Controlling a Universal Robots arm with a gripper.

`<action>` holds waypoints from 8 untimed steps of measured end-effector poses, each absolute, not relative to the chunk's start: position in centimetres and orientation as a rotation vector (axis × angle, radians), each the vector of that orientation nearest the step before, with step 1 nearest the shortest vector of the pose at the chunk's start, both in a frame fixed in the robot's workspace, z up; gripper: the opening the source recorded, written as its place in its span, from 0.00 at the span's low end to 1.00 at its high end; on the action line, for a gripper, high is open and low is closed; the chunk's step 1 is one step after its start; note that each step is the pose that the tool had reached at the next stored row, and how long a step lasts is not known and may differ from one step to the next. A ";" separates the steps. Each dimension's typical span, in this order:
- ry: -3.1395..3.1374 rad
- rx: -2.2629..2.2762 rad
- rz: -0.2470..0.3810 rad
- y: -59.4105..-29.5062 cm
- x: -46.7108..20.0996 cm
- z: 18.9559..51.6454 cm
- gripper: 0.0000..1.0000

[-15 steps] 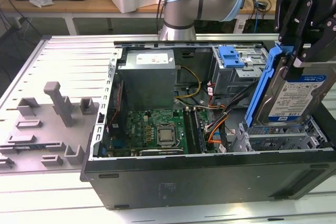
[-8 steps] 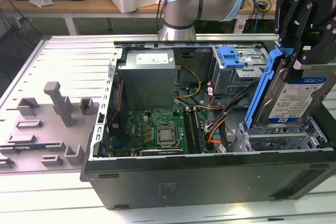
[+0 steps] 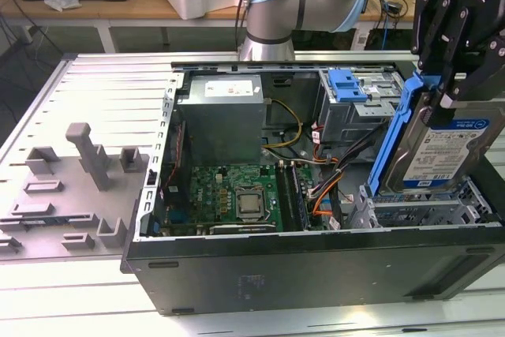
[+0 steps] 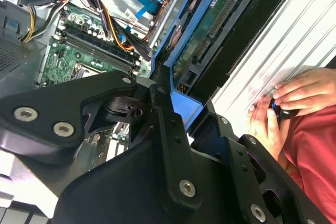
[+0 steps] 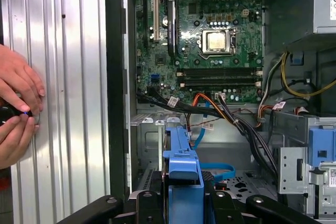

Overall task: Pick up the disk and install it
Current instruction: 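Insert the disk into the insertion slot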

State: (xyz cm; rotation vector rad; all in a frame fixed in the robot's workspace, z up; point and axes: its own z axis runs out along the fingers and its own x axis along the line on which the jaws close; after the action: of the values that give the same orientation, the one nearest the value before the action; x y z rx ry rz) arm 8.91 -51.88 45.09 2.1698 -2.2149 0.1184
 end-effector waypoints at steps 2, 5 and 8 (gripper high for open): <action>-2.215 2.170 0.119 -51.9 8.9 45.1 0.37; -2.216 2.170 0.119 -51.9 8.8 45.0 0.37; -2.216 2.170 0.119 -51.9 8.8 45.0 0.37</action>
State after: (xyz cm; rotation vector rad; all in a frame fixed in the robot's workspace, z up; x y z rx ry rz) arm 8.82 -51.88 44.97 2.1702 -2.2156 0.1194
